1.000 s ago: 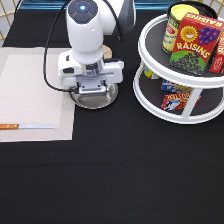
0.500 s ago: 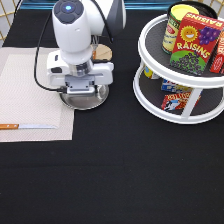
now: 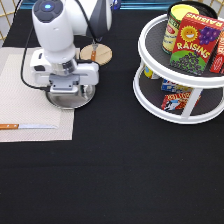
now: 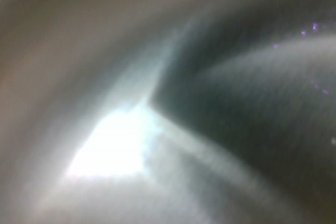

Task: Arrange plate and fork

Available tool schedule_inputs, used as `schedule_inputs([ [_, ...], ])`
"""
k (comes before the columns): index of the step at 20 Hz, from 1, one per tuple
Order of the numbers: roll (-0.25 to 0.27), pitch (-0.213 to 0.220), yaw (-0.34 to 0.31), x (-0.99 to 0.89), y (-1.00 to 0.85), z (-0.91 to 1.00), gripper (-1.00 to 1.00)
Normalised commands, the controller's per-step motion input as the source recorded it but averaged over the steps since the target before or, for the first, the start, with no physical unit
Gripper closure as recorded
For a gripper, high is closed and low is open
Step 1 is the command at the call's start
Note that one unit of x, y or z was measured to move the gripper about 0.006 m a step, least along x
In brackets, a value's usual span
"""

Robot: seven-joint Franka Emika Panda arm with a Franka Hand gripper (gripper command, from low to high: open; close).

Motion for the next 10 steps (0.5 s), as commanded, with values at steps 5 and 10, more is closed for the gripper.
schedule_inputs([
  [5, 0.075, 0.079, 0.000, 0.28, -1.00, 0.00, -1.00],
  [10, 0.081, 0.077, 0.000, 0.26, -1.00, -0.01, -1.00],
])
